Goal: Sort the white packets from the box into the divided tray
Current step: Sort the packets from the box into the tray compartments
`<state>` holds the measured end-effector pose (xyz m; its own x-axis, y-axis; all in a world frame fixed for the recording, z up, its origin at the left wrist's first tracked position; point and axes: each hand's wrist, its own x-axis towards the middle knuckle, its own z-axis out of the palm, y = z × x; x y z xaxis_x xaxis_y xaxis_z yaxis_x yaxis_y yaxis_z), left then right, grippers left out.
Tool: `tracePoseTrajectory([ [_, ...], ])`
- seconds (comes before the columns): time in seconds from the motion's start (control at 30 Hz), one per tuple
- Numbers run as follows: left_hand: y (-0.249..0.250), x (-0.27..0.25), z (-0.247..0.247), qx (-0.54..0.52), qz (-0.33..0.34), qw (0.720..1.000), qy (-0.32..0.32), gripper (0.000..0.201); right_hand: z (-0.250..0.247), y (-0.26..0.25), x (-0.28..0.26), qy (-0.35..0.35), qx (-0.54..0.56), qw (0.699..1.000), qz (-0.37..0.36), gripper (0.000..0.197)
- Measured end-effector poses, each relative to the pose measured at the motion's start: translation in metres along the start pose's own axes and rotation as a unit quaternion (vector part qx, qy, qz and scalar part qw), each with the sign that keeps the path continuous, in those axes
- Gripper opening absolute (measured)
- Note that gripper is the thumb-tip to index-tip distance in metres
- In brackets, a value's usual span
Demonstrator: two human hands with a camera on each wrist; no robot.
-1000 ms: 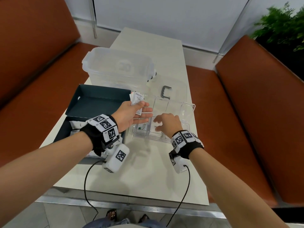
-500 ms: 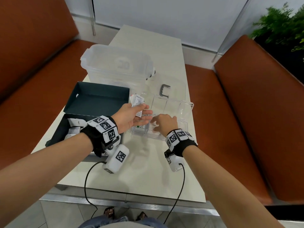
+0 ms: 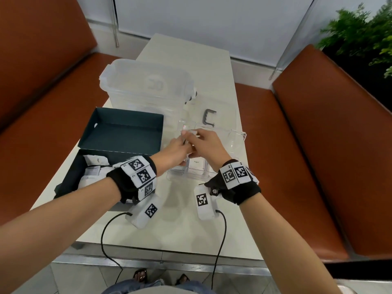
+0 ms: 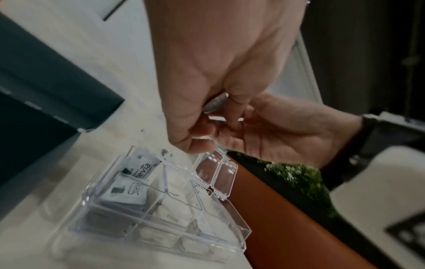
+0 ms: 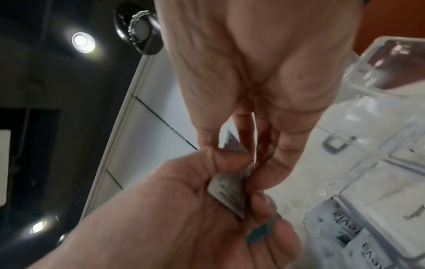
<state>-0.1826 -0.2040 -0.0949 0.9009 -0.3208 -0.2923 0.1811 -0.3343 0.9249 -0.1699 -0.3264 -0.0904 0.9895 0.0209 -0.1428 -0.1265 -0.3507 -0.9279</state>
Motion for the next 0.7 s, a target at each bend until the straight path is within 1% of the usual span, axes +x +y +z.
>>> tracePoseTrajectory([
  [0.07, 0.000, 0.001, 0.003, 0.079, 0.022, 0.997, 0.005, 0.056, -0.002, 0.000, 0.000, 0.017, 0.041, 0.999, 0.001, 0.019],
  [0.1, 0.000, 0.000, 0.003, 0.089, 0.024, 0.996, 0.004, 0.063, -0.005, 0.001, 0.000, 0.022, 0.054, 0.998, 0.004, 0.017],
  [0.17, 0.001, 0.000, 0.003, 0.076, 0.025, 0.997, -0.007, 0.064, -0.012, 0.002, -0.002, 0.018, 0.080, 0.996, 0.016, 0.020],
  [0.23, 0.004, -0.001, 0.001, 0.050, 0.030, 0.998, -0.017, 0.056, -0.019, 0.003, -0.004, 0.006, 0.106, 0.994, 0.019, 0.022],
  [0.3, 0.005, -0.002, -0.002, 0.022, 0.070, 0.997, -0.017, 0.046, -0.022, 0.004, -0.006, -0.007, 0.127, 0.992, 0.016, 0.021],
  [0.37, 0.003, 0.000, -0.004, 0.032, 0.106, 0.994, 0.011, 0.039, -0.024, 0.006, -0.009, -0.023, 0.147, 0.989, 0.010, 0.022],
  [0.43, -0.001, 0.003, -0.005, 0.045, 0.122, 0.989, 0.063, 0.031, -0.025, 0.006, -0.012, -0.048, 0.165, 0.985, 0.011, 0.022],
  [0.5, -0.006, 0.007, -0.007, 0.025, 0.118, 0.987, 0.106, 0.024, -0.026, 0.004, -0.013, -0.067, 0.199, 0.977, 0.022, 0.023],
  [0.6, -0.008, 0.010, -0.010, -0.012, 0.104, 0.985, 0.139, 0.019, -0.025, 0.000, -0.015, -0.063, 0.277, 0.957, 0.053, 0.026],
  [0.63, -0.008, 0.011, -0.011, -0.024, 0.103, 0.984, 0.142, 0.018, -0.025, 0.001, -0.014, -0.060, 0.281, 0.957, 0.051, 0.027],
  [0.7, -0.004, 0.011, -0.011, -0.050, 0.091, 0.986, 0.131, 0.017, -0.023, 0.003, -0.013, -0.049, 0.241, 0.969, 0.026, 0.027],
])
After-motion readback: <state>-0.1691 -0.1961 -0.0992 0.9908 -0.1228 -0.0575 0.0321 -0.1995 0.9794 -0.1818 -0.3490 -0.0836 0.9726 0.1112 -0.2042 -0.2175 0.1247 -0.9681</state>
